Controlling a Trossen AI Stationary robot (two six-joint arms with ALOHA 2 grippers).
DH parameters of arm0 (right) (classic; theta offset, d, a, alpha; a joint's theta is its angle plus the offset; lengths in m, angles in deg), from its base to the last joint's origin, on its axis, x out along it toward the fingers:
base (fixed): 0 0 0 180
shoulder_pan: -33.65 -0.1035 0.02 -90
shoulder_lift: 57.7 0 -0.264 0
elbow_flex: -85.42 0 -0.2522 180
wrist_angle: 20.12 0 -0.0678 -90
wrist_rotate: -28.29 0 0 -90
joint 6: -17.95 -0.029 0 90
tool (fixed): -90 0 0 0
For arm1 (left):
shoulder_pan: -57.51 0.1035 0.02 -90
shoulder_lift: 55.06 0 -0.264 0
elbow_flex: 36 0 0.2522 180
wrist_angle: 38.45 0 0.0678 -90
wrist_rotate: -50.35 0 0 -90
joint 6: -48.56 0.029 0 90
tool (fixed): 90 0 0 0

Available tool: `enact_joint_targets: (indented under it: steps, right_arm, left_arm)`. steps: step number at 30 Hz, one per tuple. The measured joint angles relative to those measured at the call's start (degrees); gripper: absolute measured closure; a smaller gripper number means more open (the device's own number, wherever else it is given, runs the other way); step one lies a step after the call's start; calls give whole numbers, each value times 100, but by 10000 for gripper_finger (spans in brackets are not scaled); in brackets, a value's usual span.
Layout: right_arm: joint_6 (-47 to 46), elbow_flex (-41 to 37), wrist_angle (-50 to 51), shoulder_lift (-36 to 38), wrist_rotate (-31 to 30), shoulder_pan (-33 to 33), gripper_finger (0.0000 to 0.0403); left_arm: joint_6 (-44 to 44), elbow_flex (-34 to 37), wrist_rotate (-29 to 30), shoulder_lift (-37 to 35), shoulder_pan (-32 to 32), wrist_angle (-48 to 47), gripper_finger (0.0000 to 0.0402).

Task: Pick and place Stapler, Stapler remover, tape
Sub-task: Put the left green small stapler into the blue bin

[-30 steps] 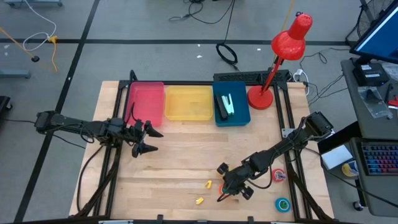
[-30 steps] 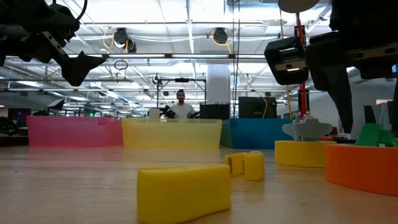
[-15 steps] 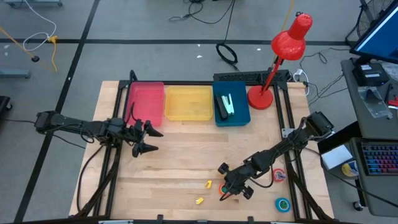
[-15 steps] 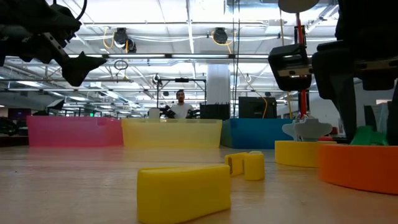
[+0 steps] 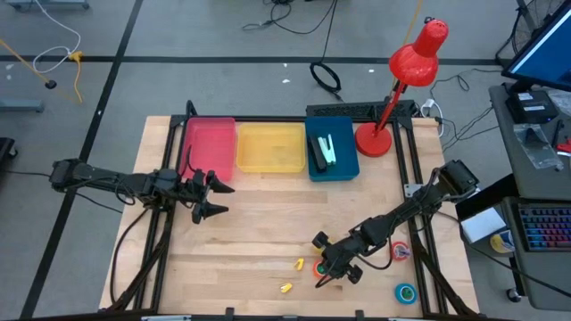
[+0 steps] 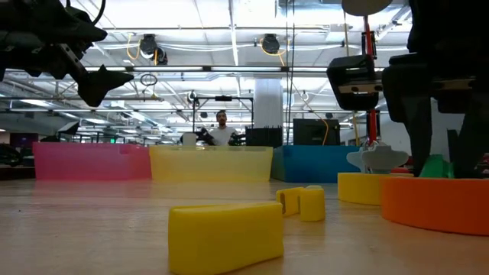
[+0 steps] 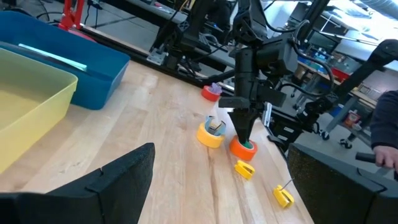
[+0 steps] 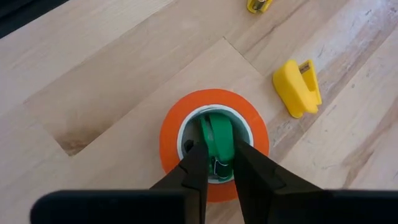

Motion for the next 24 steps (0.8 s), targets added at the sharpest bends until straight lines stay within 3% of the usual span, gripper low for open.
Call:
enact_joint_targets:
  steps: [12,15,19,24]
  right_arm:
    - [-318,-13,405,839,-346,41,358]
    - [-558,-13,559,1154,-682,54,358]
    - [-712,-8,696,1693,-1692,112,358]
    - [-770,-2,1492,2402,-3685,673,358]
  left_arm:
    - [150,0,5,0,0,0,39]
    - [233,0,5,-1,0,2,39]
    - [232,0,7,0,0,2,39]
    - [212,0,7,0,0,7,39]
